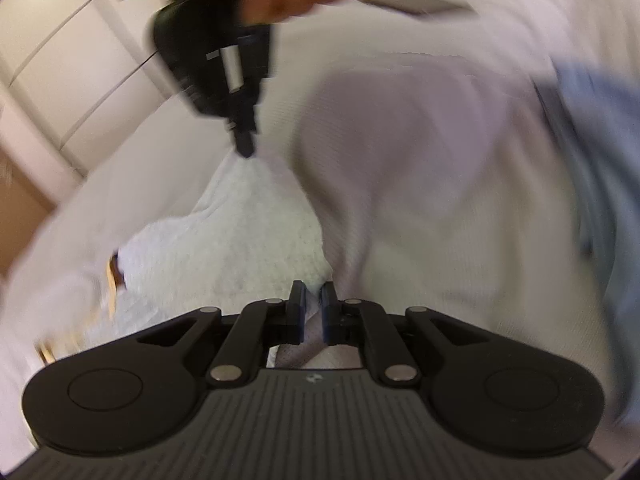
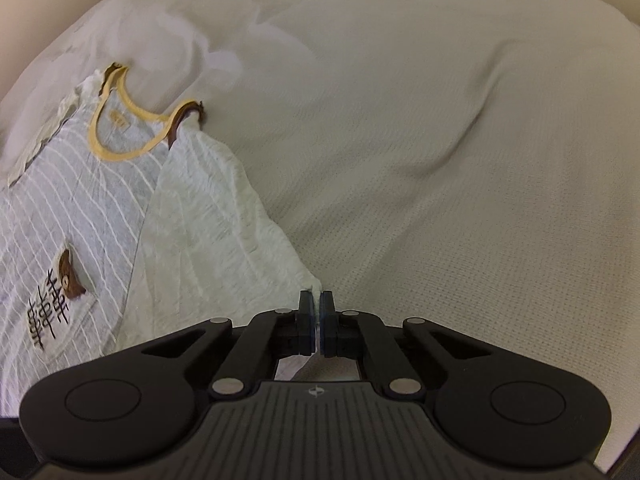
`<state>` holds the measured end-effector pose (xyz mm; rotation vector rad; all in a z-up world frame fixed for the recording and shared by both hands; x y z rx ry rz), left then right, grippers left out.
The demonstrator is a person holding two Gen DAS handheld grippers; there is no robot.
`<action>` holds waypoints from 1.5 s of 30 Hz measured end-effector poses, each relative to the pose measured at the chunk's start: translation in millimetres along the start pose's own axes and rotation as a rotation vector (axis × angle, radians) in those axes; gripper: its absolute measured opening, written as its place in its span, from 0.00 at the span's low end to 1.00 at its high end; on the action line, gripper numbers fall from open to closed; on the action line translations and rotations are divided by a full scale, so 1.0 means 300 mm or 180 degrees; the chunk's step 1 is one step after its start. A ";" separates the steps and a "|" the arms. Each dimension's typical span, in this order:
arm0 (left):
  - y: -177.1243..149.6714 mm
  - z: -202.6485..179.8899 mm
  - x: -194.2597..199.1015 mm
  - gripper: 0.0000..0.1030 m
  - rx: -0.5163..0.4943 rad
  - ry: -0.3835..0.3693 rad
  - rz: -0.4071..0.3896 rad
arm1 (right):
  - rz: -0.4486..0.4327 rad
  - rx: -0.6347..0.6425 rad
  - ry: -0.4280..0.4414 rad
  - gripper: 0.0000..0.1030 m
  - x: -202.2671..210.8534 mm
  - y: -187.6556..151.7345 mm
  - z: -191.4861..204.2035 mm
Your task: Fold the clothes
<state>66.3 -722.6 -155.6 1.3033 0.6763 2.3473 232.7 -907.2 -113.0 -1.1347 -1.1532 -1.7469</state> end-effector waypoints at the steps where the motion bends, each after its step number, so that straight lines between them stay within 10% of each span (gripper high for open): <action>1: -0.012 0.041 0.008 0.06 0.0369 -0.0060 0.0007 | 0.0003 -0.0054 0.0006 0.01 0.008 0.007 0.004; 8: -0.197 0.259 0.010 0.05 0.2677 -0.0341 0.0119 | 0.0046 -0.0401 0.0296 0.01 0.065 0.108 0.114; 13: -0.326 0.330 -0.013 0.05 0.3545 -0.0441 0.0151 | 0.0018 -0.0345 0.0505 0.01 0.028 0.183 0.280; 21: -0.425 0.381 -0.007 0.06 0.3906 -0.0462 0.0168 | -0.0117 -0.0228 0.0927 0.18 -0.058 0.236 0.437; 30: -0.471 0.400 -0.007 0.11 0.4146 -0.0559 0.0133 | -0.0148 0.0185 0.0482 0.26 -0.087 0.184 0.317; 36: -0.445 0.377 -0.004 0.34 0.3845 -0.0640 0.0106 | -0.0285 0.1191 0.0362 0.35 -0.126 0.142 0.394; 45: -0.453 0.369 -0.022 0.10 0.3691 -0.0594 0.0173 | -0.0180 0.2166 0.0523 0.35 -0.229 0.173 0.521</action>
Point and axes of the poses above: each gripper's, at about its wrist camera, not at the fingertips, and x roughly against the way its jaws point, z to its left, y to its top, the point moved 1 cm from there along -x, roughly the way its jaws point, and after that the axes turned 15 degrees about -x, right-handed, at the moved point
